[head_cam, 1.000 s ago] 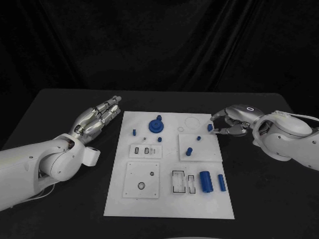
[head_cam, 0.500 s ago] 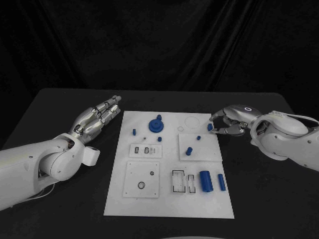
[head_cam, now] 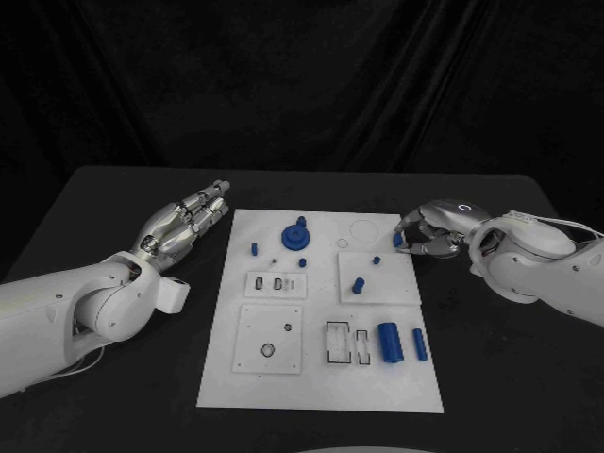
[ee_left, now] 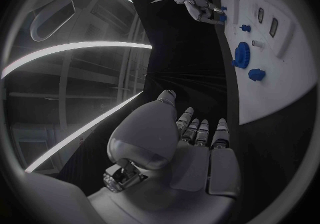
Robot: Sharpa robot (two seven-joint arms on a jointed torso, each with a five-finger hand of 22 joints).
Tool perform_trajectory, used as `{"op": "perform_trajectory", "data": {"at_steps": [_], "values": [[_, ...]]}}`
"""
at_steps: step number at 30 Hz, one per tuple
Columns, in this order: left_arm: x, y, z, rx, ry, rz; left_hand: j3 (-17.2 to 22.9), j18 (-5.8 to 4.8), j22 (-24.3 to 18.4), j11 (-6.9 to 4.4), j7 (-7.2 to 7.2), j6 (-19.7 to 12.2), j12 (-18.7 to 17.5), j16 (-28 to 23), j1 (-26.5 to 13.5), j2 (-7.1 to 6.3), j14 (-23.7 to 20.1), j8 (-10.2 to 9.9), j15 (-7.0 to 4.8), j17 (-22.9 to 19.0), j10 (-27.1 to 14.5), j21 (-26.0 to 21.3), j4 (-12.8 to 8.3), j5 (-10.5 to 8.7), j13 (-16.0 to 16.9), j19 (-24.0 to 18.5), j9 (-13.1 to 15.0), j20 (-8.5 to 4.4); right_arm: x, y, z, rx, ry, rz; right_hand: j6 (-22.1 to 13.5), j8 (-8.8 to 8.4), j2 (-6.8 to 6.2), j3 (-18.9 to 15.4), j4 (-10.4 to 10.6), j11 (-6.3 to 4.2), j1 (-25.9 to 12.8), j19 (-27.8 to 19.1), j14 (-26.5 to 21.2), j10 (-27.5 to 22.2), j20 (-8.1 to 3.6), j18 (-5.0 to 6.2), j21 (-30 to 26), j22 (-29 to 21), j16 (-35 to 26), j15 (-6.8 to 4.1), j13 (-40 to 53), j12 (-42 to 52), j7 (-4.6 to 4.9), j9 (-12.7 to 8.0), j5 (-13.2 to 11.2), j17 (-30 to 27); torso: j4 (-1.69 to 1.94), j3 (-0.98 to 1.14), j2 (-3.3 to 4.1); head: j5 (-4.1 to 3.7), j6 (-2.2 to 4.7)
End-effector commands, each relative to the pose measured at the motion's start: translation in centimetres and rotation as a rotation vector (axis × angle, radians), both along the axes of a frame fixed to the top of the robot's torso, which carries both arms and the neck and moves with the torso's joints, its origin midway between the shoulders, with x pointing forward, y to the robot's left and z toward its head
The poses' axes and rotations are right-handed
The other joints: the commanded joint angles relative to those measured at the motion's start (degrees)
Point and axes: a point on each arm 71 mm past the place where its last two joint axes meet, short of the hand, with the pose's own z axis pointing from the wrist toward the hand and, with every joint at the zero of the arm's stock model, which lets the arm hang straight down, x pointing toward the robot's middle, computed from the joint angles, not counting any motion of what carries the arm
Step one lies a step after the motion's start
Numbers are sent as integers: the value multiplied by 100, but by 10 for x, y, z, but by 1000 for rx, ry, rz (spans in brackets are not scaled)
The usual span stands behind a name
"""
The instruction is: Assemble the parts on the task board
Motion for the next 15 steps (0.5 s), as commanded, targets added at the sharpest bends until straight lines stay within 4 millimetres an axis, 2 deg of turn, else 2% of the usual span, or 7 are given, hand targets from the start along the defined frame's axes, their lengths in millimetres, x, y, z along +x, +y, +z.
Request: {"op": "perform_trajectory", "data": {"at_steps": [1,15], "values": [[-1,-2,0,-12,-4,-16,20,99,-5,37,51,-5,20,-38,66,-13,-2,26,27,-7,-4,-33,-6,33,9,-7,9,27,1,1,0,5,-22,7,63,49,13,4,-37,-1,71,24,377,325,-1,-57,-24,962,-17,-34,1078,17,0,23,19,355,-1,0,0,5,-2],[-1,-2,0,-11,3,-20,35,100,-5,43,56,-4,21,-38,71,-10,-2,26,31,-7,-4,-33,-16,36,9,-7,10,33,3,6,-2,16,-42,22,242,169,35,9,-61,-2,124,24,374,335,2,-55,-43,968,-25,-32,1094,33,-2,124,18,341,-1,-1,0,7,-17]]}}
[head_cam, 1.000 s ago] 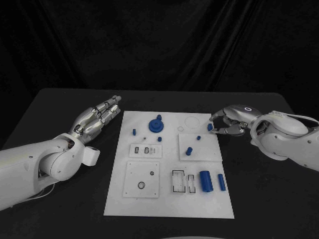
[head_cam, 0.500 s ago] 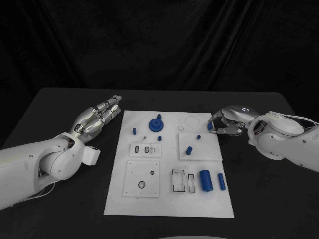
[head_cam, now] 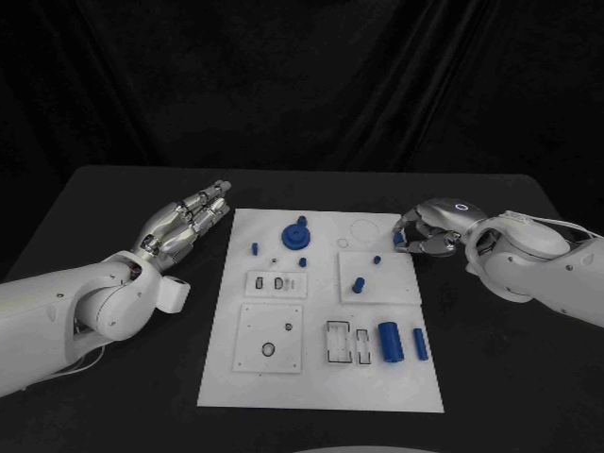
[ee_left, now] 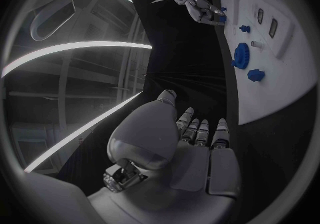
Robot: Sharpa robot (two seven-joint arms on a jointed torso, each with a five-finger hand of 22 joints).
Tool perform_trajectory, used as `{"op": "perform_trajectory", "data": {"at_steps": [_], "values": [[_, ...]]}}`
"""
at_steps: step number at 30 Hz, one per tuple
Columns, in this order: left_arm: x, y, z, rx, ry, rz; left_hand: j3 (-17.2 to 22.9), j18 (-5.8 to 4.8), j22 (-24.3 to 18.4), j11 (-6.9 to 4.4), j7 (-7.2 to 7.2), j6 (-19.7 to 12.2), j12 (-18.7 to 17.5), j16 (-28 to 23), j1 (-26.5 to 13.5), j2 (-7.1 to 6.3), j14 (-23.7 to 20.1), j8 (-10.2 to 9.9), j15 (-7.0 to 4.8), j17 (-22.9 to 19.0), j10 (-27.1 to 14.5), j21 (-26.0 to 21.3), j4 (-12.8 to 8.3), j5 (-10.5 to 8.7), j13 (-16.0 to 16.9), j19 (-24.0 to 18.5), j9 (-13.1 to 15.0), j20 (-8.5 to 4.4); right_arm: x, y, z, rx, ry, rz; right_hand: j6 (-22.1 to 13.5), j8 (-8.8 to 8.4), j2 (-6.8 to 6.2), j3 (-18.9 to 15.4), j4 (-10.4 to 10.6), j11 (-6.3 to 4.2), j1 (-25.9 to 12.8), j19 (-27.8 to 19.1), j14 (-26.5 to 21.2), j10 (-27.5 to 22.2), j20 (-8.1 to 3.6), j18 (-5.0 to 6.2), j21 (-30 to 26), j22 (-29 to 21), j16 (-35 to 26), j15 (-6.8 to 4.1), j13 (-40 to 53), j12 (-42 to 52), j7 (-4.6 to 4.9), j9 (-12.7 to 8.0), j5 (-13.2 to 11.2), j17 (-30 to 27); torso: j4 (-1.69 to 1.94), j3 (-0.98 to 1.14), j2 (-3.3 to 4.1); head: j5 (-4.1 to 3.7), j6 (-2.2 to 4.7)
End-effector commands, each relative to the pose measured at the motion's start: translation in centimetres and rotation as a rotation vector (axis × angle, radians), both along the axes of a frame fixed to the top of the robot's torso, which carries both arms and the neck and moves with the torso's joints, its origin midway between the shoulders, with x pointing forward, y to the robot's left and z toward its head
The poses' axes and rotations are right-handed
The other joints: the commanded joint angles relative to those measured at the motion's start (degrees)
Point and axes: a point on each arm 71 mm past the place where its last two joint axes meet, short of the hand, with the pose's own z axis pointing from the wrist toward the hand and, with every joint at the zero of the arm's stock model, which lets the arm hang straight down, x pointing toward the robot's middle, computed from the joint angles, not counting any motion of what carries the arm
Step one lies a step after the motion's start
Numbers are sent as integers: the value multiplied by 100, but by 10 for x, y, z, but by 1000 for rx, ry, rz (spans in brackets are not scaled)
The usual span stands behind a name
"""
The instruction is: Assemble the parts on the task board
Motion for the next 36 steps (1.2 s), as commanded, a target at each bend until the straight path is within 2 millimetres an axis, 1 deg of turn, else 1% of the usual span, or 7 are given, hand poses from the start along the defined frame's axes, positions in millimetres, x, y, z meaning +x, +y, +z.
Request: {"op": "perform_trajectory", "data": {"at_steps": [1,7,13,17,23,31,36], "values": [[-1,-2,0,-11,-1,-17,19,100,-6,43,36,17,21,-38,49,13,-2,26,31,-5,-4,-33,0,36,9,-6,6,33,0,1,0,9,-27,11,47,34,-11,-8,-47,-2,65,24,374,338,2,-54,-24,968,-27,-31,1097,35,-5,14,18,340,-1,0,0,-1,-9],[-1,-3,0,-11,5,-22,34,100,-6,69,60,50,37,-38,49,18,-2,35,45,-5,1,-33,-7,35,13,-6,10,41,0,2,0,11,-30,14,107,93,-8,-10,-64,-5,90,24,372,338,1,-53,-32,970,-30,-34,1100,37,-11,59,18,335,0,0,0,-6,-15],[-1,-2,0,-11,8,-23,42,100,-6,85,77,90,45,-38,47,17,-2,46,54,-5,4,-33,-11,33,15,-6,16,47,-1,3,0,14,-33,19,320,387,52,-8,-154,-24,188,22,367,338,-11,-49,-60,975,-33,-43,1102,43,-30,262,46,325,-2,-1,0,3,-22],[-1,-2,-1,-10,9,-23,45,100,-6,91,83,108,47,-38,47,16,-2,51,57,-5,5,-33,-12,33,15,-6,18,49,-1,3,1,19,-40,25,536,891,150,-4,-317,-58,332,33,368,355,-37,-52,-60,986,-23,-71,1126,64,-78,599,152,326,-2,-2,0,5,-26],[-1,-2,-1,-10,11,-24,45,100,-6,91,83,108,47,-38,47,16,-2,51,57,-5,5,-33,-12,33,15,-6,18,49,-2,4,1,25,-49,27,511,1213,224,-1,-401,-47,414,30,360,354,-37,-51,-90,983,-52,-71,1120,62,-66,829,75,291,1,0,0,6,-30],[-1,-2,-1,-10,11,-23,45,100,-6,91,83,108,47,-38,47,16,-2,51,57,-5,5,-33,-12,33,15,-6,18,49,-8,14,5,57,-73,48,464,1345,224,-28,-398,-11,418,3,331,306,-20,-38,-178,962,-166,-46,1049,10,-5,921,-51,179,-1,0,-1,25,-30],[-1,-1,-1,-8,12,-21,49,100,-6,98,91,123,50,-38,45,14,-2,56,62,-5,7,-33,-15,33,16,-6,20,52,-18,37,16,100,-93,98,460,1378,214,-45,-376,22,401,-12,323,294,-7,-32,-226,950,-200,-26,1030,-4,34,940,-87,146,-1,0,0,35,-45]]}}
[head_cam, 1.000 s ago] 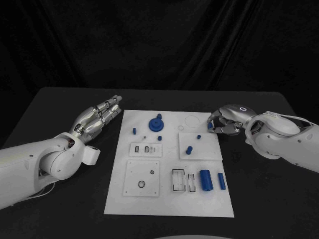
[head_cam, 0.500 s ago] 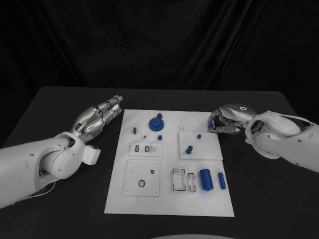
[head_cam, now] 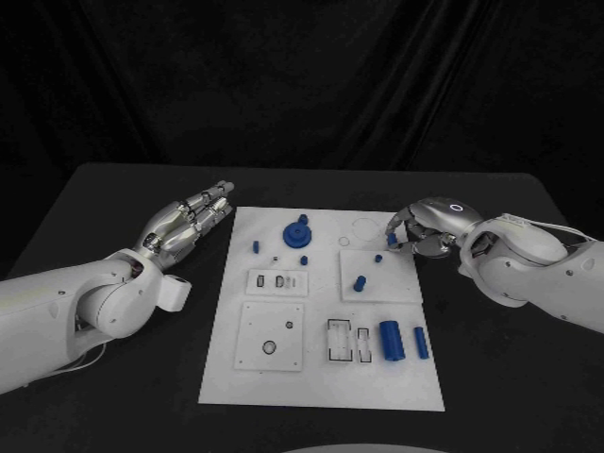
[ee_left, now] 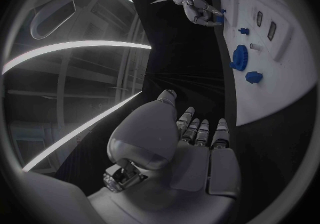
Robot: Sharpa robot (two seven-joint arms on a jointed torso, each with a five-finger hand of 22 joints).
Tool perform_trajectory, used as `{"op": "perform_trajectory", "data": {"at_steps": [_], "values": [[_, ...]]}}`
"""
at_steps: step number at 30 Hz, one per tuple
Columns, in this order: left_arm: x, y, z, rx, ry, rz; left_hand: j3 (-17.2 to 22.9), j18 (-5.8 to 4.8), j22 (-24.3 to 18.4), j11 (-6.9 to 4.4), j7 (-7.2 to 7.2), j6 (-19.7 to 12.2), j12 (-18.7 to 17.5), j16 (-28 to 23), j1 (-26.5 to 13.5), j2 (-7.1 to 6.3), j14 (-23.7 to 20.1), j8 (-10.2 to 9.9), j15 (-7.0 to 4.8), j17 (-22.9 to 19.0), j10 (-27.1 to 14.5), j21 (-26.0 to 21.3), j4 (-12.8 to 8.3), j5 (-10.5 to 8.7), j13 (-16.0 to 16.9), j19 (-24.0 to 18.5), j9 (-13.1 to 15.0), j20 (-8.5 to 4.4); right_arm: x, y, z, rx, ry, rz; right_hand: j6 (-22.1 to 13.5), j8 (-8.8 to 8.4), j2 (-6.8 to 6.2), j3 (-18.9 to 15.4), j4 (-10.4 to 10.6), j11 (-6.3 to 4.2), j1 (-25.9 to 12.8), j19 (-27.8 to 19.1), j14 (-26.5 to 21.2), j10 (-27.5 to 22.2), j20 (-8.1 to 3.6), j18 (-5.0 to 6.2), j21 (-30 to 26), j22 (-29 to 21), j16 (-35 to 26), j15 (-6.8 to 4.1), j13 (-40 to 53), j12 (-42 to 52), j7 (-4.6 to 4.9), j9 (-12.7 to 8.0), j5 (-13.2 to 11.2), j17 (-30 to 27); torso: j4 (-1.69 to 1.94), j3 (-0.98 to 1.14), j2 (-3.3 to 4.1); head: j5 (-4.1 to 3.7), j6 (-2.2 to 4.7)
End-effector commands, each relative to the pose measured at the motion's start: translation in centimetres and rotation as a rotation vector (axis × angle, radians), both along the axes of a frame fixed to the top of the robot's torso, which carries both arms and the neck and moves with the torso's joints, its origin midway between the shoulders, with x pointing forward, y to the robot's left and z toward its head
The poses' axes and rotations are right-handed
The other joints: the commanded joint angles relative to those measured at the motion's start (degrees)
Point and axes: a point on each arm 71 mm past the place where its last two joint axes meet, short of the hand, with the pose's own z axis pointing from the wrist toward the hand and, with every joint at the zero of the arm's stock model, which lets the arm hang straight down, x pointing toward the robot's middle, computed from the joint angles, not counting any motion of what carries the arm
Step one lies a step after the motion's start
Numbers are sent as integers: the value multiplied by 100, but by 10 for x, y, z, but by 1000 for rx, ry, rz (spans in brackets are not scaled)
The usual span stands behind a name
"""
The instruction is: Assemble the parts on the task board
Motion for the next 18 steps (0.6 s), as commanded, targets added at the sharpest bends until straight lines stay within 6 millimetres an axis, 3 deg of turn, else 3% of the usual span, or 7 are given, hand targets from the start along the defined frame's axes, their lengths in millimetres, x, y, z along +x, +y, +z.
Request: {"op": "perform_trajectory", "data": {"at_steps": [1,10,18], "values": [[-1,-1,0,-10,-4,-11,34,101,-8,37,9,41,28,-38,46,14,-2,32,20,-8,-12,-33,0,33,5,-6,7,52,-5,15,12,43,-53,27,6,453,48,-46,7,45,-11,-34,327,315,16,-31,-28,946,-41,23,1029,-27,57,483,-40,146,1,-1,0,3,-17],[0,-3,0,-10,-4,-14,34,101,-8,37,9,41,28,-38,46,14,-2,32,20,-8,-12,-33,0,33,5,-6,7,52,-16,73,22,85,-49,152,-51,440,38,-50,17,128,-1,-27,337,324,53,-37,-25,949,-20,77,1040,-19,107,477,-1,164,6,-3,-5,-9,-31],[0,-5,0,-11,-3,-18,34,101,-8,37,9,41,28,-38,46,14,-2,32,20,-8,-12,-33,0,33,5,-6,7,52,-19,122,7,54,33,234,-32,419,29,-56,34,200,-14,-43,329,295,95,-30,-85,935,-63,136,998,-48,142,460,21,119,0,-6,-4,26,-50]]}}
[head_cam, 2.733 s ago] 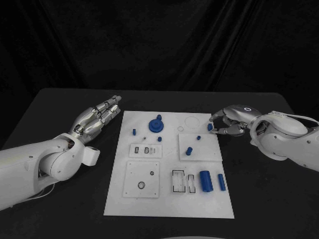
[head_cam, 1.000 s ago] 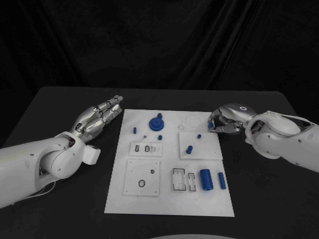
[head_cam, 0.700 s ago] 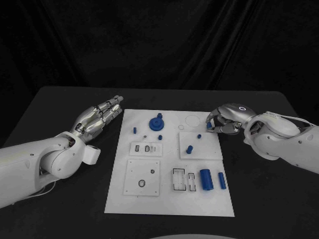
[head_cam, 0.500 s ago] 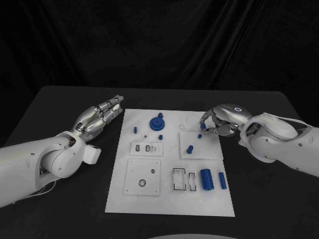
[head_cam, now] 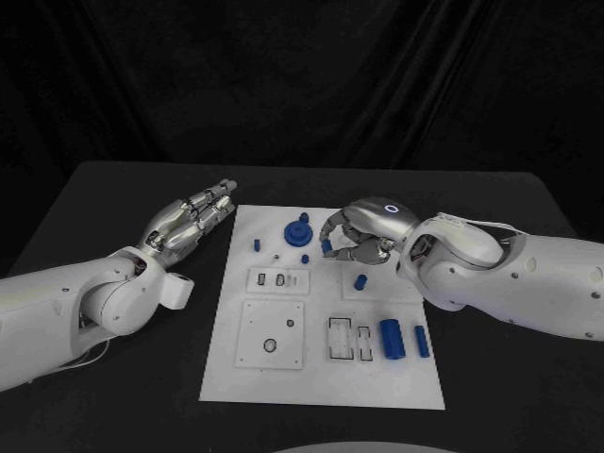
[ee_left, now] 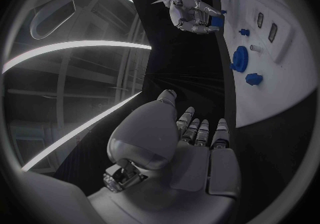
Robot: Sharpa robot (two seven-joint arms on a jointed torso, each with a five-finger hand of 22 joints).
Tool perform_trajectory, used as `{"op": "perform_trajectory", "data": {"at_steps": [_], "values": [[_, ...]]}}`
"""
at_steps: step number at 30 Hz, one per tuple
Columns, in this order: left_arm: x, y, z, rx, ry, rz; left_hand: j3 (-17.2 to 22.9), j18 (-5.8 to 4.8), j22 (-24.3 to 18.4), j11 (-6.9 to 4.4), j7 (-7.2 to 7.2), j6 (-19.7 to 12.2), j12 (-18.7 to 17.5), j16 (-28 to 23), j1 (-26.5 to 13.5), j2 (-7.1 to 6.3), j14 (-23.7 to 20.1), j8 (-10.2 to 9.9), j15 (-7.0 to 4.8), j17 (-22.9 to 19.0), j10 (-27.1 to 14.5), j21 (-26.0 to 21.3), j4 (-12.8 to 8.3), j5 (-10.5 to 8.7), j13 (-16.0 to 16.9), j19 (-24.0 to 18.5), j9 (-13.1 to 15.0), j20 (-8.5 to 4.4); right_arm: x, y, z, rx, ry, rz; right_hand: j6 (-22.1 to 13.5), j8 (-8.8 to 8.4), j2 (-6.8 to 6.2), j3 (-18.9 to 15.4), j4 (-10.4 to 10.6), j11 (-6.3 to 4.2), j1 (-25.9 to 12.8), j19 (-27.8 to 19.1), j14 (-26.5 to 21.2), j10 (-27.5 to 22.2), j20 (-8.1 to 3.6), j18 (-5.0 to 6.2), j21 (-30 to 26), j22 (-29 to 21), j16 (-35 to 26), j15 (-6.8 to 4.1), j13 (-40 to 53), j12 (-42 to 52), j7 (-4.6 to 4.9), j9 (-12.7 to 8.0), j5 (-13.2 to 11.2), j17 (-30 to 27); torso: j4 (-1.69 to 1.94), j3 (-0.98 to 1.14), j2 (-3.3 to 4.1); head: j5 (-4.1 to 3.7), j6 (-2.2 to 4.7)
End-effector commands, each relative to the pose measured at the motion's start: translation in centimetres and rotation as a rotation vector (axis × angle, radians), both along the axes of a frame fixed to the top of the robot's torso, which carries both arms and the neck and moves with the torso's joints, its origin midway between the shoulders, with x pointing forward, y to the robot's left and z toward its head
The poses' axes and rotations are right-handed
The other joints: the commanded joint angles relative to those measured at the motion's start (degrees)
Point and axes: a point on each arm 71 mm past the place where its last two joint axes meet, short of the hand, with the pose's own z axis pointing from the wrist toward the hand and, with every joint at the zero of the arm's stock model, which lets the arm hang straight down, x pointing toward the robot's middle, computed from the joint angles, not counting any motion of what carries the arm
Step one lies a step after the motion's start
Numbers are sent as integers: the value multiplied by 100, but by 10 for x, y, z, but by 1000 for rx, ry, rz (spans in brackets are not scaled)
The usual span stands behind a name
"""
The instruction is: Assemble the parts on the task board
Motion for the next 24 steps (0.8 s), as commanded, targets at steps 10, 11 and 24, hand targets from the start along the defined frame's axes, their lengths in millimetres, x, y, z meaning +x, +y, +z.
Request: {"op": "perform_trajectory", "data": {"at_steps": [10,11,24], "values": [[0,-4,0,-11,-4,-16,40,100,-9,44,17,58,35,-38,44,9,-2,38,26,-5,-9,-33,-5,35,7,-6,10,57,-1,34,-26,-92,107,22,43,187,1,-25,-4,93,-2,-46,314,220,96,-8,-163,904,-116,88,960,-74,62,435,85,50,8,-1,3,4,-44],[0,-5,0,-11,-4,-17,40,100,-9,44,17,58,35,-38,44,9,-2,38,26,-5,-9,-33,-5,35,7,-6,10,57,-1,36,-28,-95,112,24,43,187,1,-25,-4,93,-2,-46,314,220,96,-8,-163,904,-116,88,960,-74,62,435,85,50,5,0,4,9,-48],[0,-6,0,-12,-1,-22,40,100,-9,44,17,58,35,-38,44,9,-2,38,26,-5,-9,-33,-5,35,7,-6,10,57,-3,47,-40,-125,150,35,45,154,-19,-31,-1,112,-16,-76,300,199,120,8,-248,884,-148,106,937,-91,81,414,131,19,-9,3,7,60,-107]]}}
